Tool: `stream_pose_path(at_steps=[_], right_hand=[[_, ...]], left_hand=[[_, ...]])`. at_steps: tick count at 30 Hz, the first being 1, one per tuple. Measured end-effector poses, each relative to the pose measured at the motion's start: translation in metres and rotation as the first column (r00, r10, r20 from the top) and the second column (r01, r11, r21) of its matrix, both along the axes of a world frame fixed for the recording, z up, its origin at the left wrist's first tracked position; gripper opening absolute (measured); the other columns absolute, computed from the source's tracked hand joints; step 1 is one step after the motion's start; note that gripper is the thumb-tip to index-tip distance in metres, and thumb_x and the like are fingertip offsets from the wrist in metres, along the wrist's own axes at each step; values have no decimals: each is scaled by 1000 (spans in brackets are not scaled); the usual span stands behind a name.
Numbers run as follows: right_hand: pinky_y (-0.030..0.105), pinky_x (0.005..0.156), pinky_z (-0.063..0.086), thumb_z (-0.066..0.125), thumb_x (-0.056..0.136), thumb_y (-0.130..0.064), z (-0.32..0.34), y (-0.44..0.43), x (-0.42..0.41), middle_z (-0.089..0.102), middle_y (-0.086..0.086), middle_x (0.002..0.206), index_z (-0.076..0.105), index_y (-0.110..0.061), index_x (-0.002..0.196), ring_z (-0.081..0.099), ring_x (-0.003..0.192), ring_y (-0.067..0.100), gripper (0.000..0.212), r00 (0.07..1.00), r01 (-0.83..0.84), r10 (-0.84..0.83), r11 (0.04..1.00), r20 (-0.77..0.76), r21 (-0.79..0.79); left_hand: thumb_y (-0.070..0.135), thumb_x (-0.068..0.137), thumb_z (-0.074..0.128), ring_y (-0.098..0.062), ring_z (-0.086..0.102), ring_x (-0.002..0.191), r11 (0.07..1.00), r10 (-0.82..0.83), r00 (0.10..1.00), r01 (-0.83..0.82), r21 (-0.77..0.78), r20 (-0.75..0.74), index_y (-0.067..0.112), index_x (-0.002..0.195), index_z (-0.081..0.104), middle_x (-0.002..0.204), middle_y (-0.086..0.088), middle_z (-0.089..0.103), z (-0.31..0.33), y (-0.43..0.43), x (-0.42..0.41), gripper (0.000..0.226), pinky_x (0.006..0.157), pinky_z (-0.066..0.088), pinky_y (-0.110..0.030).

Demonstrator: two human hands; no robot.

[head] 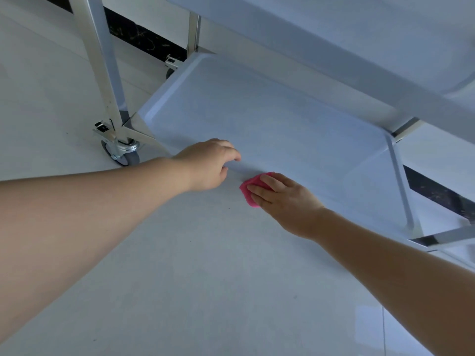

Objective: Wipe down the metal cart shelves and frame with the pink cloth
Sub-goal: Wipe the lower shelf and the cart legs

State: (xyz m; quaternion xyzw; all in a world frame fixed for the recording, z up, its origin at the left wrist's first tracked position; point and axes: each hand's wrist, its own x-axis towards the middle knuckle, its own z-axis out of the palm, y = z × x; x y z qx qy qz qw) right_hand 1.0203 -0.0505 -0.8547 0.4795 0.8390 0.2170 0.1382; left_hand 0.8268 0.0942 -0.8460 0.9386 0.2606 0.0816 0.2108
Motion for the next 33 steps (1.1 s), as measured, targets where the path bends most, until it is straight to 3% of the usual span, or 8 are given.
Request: stream_pose_path(at_steps=[22,26,30,33], right_hand=[[38,109,35,29,91,-11,2,-49,50,63,-2,126,59,-10,128,55,118,27,48,988,115,-104,989,113,-91],[39,109,37,13,97,-8,1,-61,62,62,-3,128,60,-12,127,54,120,27,56,983,145,-132,984,126,-102],[39,109,39,26,93,-9,-2,-74,74,62,-3,127,60,-11,128,54,120,27,49,981,138,-126,988,146,-73],[40,112,34,18,95,-9,-4,-84,87,61,-3,130,58,-12,130,48,123,27,53,976,153,-134,984,171,-97]], left_hand=[[10,90,46,-19,44,123,996,-92,996,91,-24,-4,18,127,53,133,0,49,-2,-20,48,39,101,39,-37],[10,90,46,-19,45,123,995,-100,995,100,-28,-2,17,127,54,132,1,50,-4,-26,52,38,100,39,-36],[9,90,46,-19,46,122,991,-128,992,128,-34,-4,17,126,55,131,2,51,-8,-32,58,38,99,40,-36],[10,90,46,-18,45,122,987,-158,987,158,-36,-12,18,126,54,131,3,50,-9,-38,64,38,99,40,-37]])
